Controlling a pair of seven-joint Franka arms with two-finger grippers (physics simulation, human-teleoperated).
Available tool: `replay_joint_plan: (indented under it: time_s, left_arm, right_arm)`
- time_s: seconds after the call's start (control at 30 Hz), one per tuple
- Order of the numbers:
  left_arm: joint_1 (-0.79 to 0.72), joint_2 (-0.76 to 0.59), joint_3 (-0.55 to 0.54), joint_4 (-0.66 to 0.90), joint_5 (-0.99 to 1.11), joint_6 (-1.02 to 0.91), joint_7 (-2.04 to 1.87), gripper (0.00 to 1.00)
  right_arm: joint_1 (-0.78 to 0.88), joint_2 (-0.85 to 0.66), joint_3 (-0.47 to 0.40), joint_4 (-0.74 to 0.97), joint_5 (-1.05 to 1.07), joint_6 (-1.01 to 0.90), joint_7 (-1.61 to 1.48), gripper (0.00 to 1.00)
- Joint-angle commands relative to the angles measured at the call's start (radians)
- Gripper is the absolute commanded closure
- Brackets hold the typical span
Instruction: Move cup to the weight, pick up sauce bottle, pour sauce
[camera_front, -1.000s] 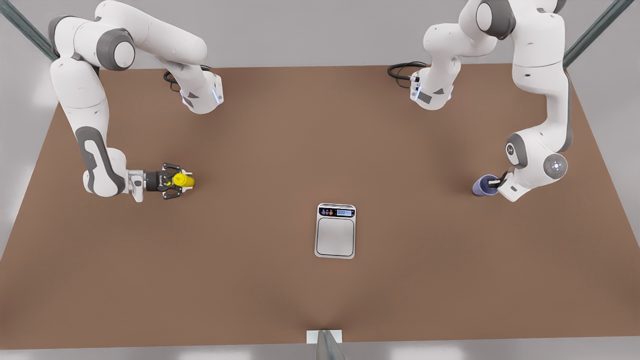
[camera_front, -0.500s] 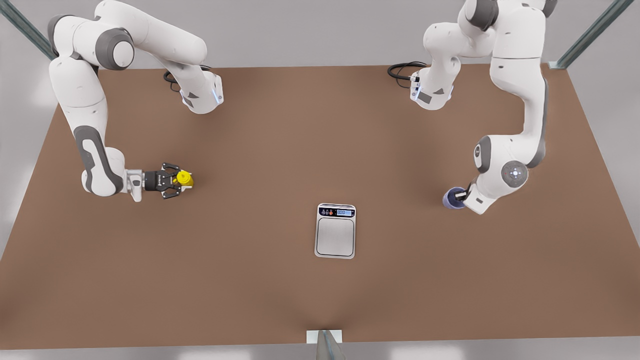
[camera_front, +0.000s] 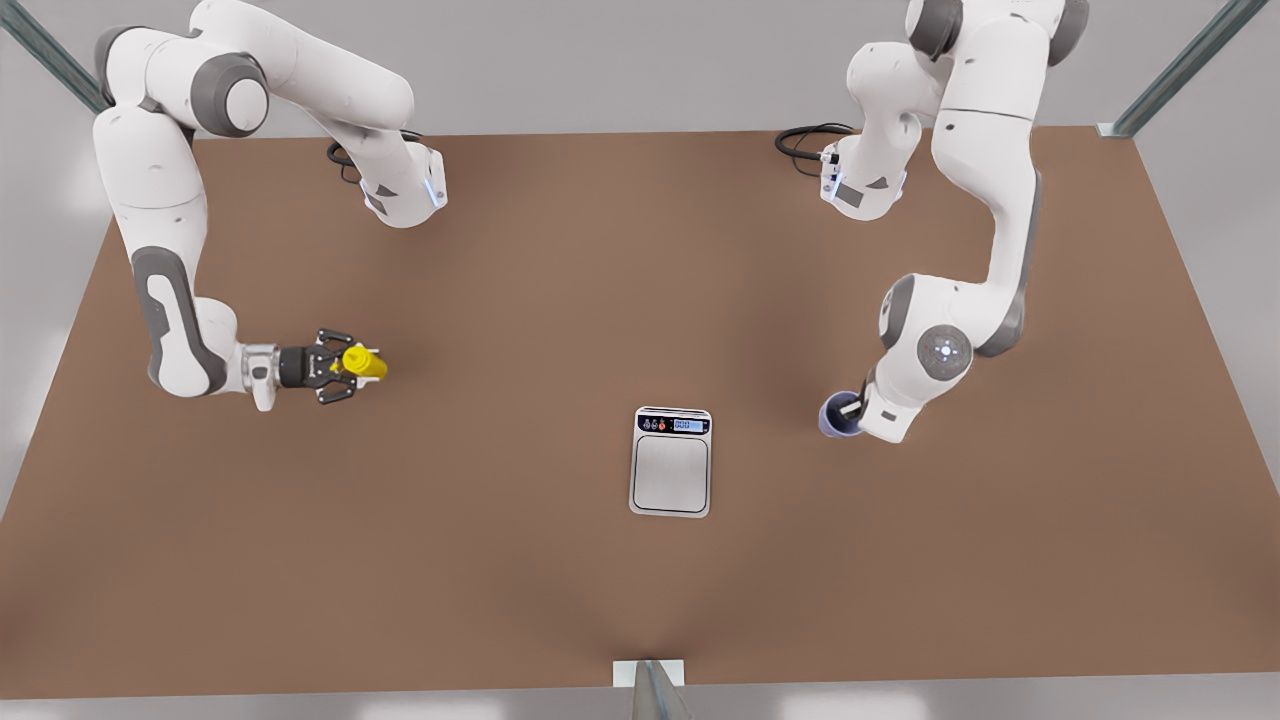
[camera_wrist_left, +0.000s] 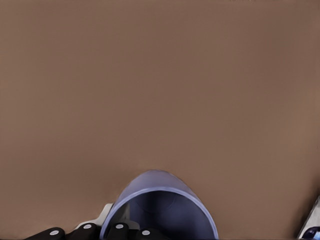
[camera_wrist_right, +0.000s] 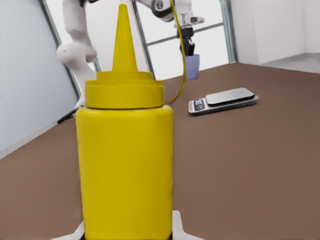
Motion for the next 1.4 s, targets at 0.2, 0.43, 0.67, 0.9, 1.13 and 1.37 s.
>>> replay_joint_plan:
  time_s: [0.2, 0.43, 0.67, 0.9, 1.13, 1.37]
  left_arm:
    - [-0.063, 0.099, -0.051, 0.152, -0.056, -0.009, -0.226, 0.79]
    - [-0.163, 0.231, -0.079, 0.346, -0.058, -0.009, -0.482, 0.79]
    - [-0.257, 0.374, -0.079, 0.521, -0.053, -0.008, -0.664, 0.79]
    - [-0.287, 0.457, -0.077, 0.636, -0.047, -0.005, -0.734, 0.77]
    - [-0.287, 0.457, -0.077, 0.652, -0.047, 0.003, -0.737, 0.14]
    - [-0.286, 0.42, -0.077, 0.658, -0.054, -0.046, -0.737, 0.06]
  right_arm:
    - [0.054, -0.02, -0.001, 0.094, 0.049, -0.008, 0.128, 0.39]
    - [0.142, -0.017, -0.001, 0.191, 0.154, 0.056, 0.278, 0.39]
    - [0.326, -0.035, 0.001, 0.166, 0.423, 0.309, 0.324, 0.39]
    - [0.493, -0.044, 0.001, 0.163, 0.632, 0.532, 0.326, 0.39]
    - [0.504, -0.046, 0.122, 0.192, 0.739, 0.776, 0.324, 0.39]
    - [0.608, -0.015, 0.162, 0.277, 0.767, 0.995, 0.347, 0.39]
